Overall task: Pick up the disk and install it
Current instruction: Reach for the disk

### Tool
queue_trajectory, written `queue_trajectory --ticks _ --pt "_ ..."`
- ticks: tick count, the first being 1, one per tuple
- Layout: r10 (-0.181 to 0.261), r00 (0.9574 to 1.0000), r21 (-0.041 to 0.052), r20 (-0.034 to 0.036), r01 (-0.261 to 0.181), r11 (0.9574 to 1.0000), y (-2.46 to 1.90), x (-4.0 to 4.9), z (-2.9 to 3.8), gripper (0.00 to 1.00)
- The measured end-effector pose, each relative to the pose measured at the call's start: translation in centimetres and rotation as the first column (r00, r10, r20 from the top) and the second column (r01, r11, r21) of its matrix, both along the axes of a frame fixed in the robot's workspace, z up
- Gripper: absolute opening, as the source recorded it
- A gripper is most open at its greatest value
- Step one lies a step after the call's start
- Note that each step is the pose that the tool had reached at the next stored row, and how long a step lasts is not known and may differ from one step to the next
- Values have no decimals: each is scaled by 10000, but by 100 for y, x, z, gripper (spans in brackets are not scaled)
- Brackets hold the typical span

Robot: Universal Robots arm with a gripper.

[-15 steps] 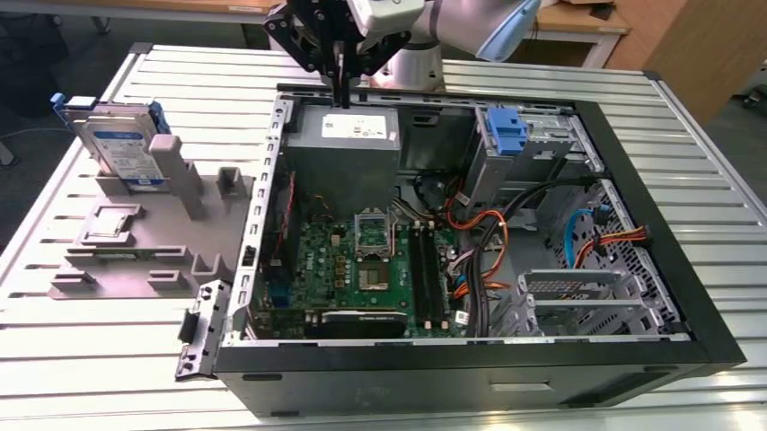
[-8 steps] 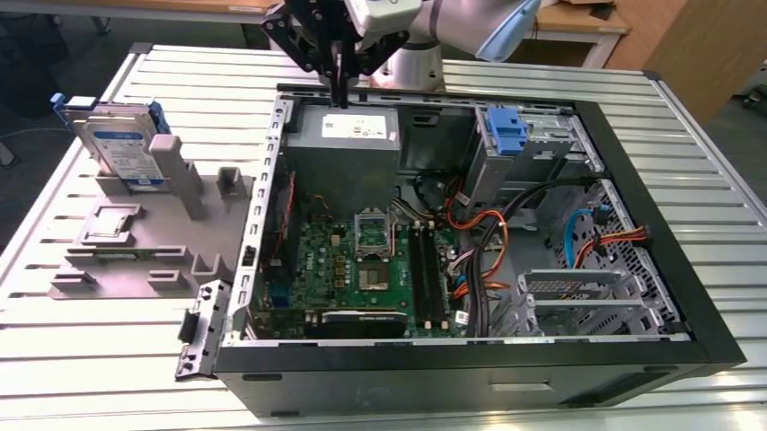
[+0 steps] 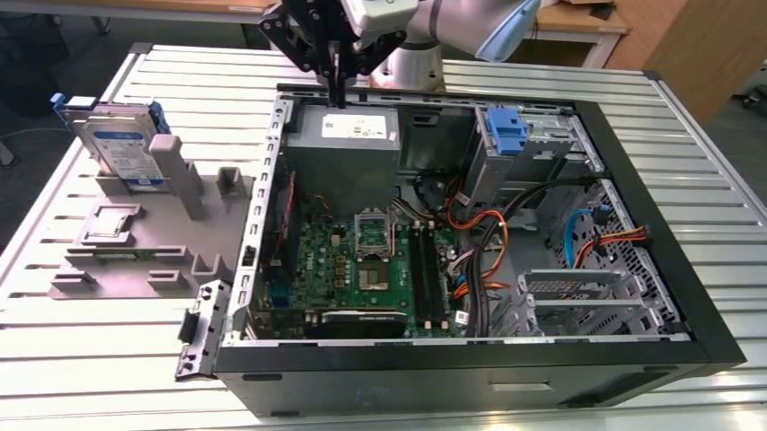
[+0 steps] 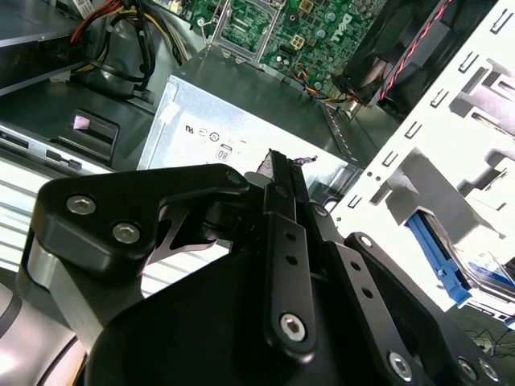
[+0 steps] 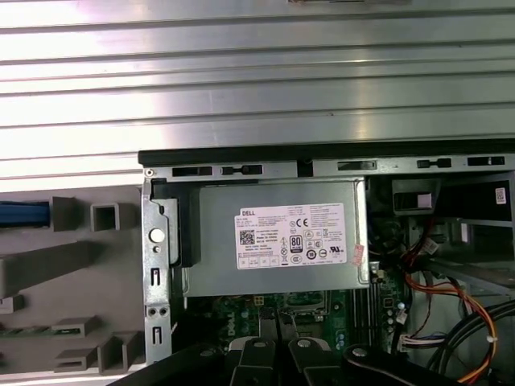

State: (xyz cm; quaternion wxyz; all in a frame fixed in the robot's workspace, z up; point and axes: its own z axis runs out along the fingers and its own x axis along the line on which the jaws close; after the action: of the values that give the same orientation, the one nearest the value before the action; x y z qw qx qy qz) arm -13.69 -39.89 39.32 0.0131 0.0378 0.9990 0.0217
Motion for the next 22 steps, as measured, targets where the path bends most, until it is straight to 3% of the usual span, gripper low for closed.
queue_trajectory --ticks 22 --pt "0 10000 0 0 0 10000 0 -52 0 15"
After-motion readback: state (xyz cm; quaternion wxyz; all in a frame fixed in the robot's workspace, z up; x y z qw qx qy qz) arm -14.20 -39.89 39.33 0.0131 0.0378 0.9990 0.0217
